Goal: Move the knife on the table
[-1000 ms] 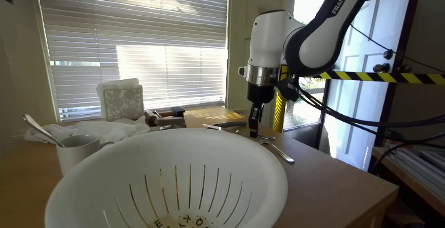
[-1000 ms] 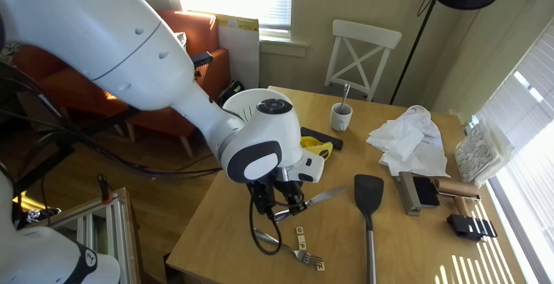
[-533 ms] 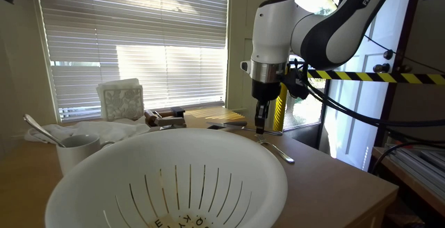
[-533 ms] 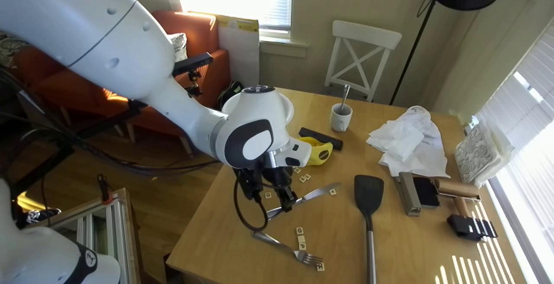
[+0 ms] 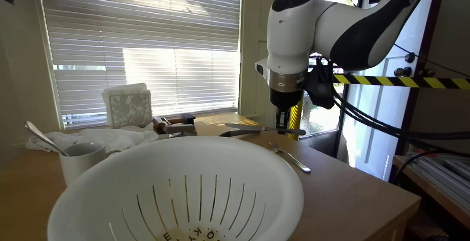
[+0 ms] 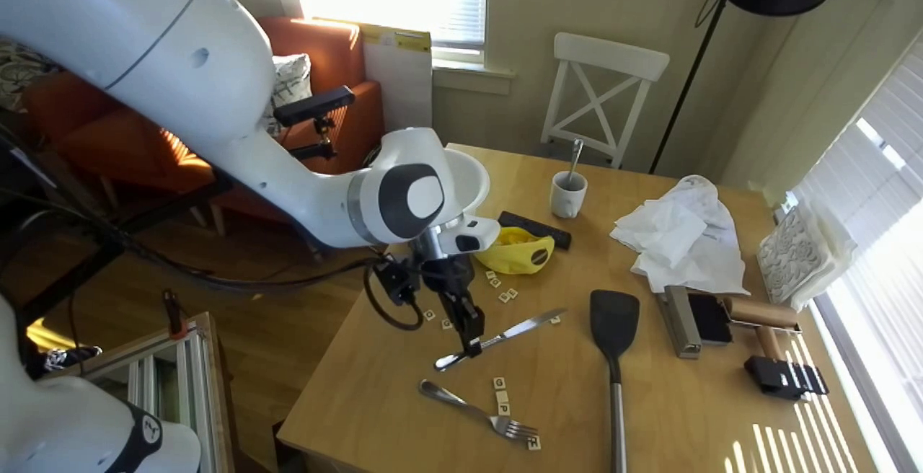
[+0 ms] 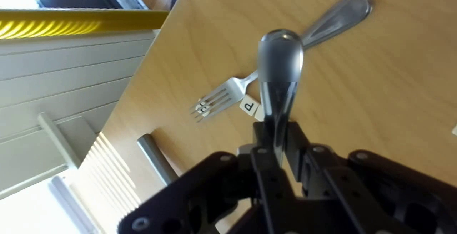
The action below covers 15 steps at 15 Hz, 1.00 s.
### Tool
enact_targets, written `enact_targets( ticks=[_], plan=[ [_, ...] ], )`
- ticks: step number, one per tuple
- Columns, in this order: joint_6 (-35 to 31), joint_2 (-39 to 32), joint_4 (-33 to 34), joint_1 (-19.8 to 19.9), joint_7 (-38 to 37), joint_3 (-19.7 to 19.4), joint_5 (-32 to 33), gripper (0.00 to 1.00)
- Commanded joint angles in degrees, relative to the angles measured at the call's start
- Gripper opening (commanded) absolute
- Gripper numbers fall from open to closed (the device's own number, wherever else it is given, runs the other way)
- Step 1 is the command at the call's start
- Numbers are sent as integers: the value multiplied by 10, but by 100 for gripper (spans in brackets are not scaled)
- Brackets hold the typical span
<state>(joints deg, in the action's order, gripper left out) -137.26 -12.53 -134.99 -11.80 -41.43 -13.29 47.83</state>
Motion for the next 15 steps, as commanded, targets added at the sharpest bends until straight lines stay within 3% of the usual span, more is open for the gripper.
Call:
enact_targets(
  ticks=[1,7,8,9,11,12,15],
  plan=[
    [99,-8,25,1,-50,56,61,4],
    [245,-77,100,-1,-76,122,99,4],
    [210,-40,64,16,-61,130,79,4],
    [216,-49,71,16,-61,134,79,16],
    [216,-51,71,19,-61,137,78,16],
    [216,-51,71,20,-61,137,78,4],
    [255,-78,86,15,-66,136,91,4]
  ],
)
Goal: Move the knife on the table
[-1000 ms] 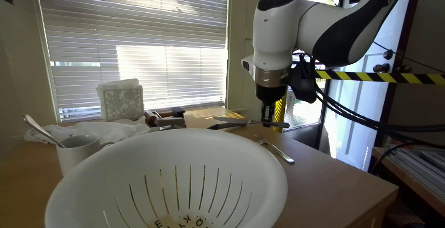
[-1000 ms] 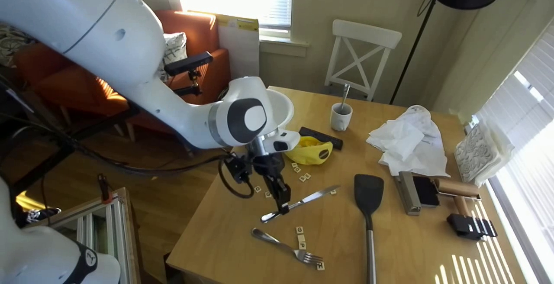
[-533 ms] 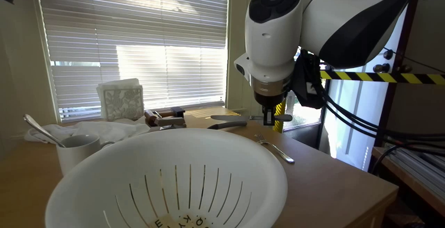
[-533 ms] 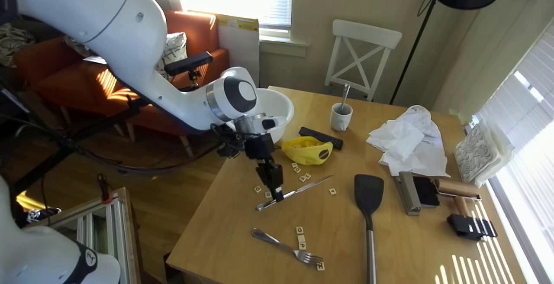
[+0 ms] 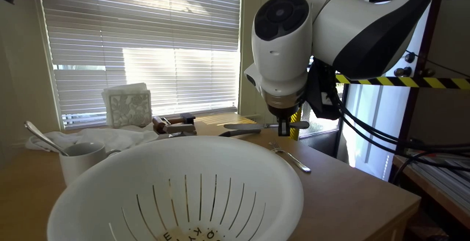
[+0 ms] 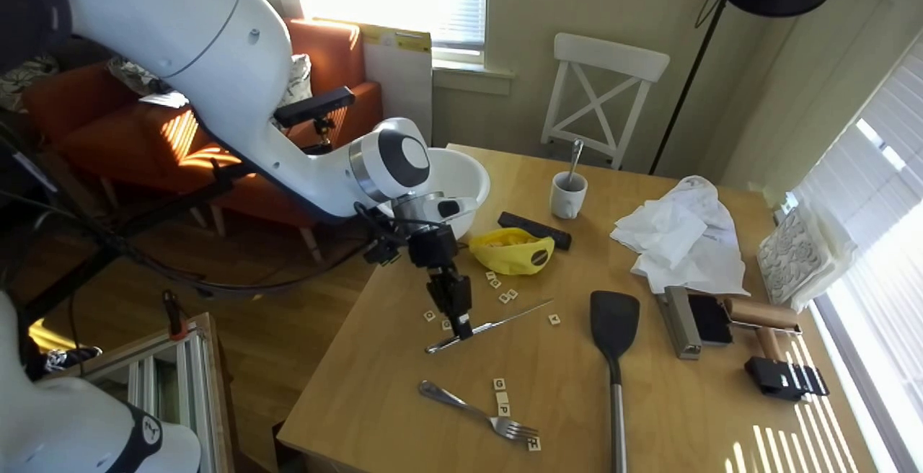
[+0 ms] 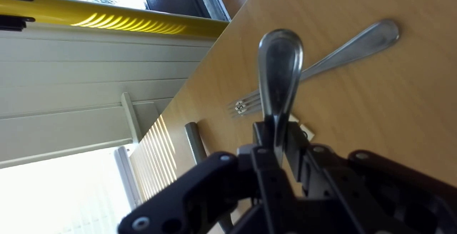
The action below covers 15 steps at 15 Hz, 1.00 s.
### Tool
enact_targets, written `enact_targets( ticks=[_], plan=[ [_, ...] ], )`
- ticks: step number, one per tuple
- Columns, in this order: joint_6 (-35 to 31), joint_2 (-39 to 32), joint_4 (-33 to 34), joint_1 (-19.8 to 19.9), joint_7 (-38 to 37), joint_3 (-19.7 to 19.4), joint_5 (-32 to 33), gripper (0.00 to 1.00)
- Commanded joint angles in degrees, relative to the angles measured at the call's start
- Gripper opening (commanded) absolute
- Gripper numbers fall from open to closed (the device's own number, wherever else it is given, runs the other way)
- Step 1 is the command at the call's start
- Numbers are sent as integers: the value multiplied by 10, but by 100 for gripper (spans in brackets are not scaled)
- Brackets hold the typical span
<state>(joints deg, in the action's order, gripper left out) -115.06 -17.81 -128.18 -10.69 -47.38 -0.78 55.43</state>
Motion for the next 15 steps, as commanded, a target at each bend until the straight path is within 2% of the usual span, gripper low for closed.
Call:
enact_targets(
  ticks=[1,5,9,10,15],
  plan=[
    [54,-45,34,-2,-3,12,22,4],
    [109,-118,97,-16,11,22,42,4],
    [142,-168,154,-23,-1,15,86,4],
    [119,-140,116,-10,1,29,63,16],
    [130,-163,147,-10,1,26,73,16]
  ],
)
